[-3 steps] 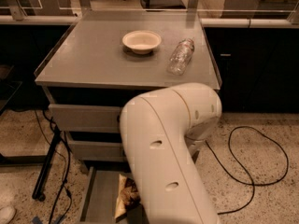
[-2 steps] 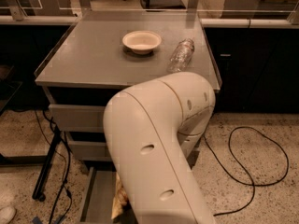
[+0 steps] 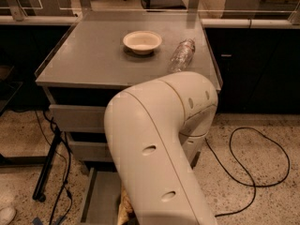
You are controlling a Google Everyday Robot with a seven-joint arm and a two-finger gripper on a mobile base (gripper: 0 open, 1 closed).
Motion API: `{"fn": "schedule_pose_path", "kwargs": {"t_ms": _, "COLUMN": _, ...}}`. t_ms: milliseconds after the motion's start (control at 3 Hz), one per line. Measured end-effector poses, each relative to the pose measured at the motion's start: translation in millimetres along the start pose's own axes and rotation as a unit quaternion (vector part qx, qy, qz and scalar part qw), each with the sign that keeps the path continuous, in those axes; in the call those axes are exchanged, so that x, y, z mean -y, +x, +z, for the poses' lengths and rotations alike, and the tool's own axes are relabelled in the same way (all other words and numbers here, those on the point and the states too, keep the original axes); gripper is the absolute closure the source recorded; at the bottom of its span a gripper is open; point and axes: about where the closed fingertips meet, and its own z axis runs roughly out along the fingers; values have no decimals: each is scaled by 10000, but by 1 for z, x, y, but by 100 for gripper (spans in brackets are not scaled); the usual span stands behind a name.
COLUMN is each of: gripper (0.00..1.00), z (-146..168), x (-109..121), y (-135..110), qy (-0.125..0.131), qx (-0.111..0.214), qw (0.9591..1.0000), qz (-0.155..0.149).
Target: Pick brown chip bag from bottom drawer and place on counter
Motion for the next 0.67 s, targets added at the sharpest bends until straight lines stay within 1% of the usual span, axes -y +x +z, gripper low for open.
{"fn": "schedule_pose_path", "kwargs": {"t_ms": 333, "gripper": 100, "z": -3, "x": 8, "y": 8, "qy": -22, "qx": 74, "qw": 9999, "qz": 89}}
{"fn": "schedule_pose_path", "kwargs": {"t_ms": 667, "gripper": 100, "z": -33, "x": 36, "y": 50, "qy": 280, "qx": 2, "qw": 9982, "qz": 529}}
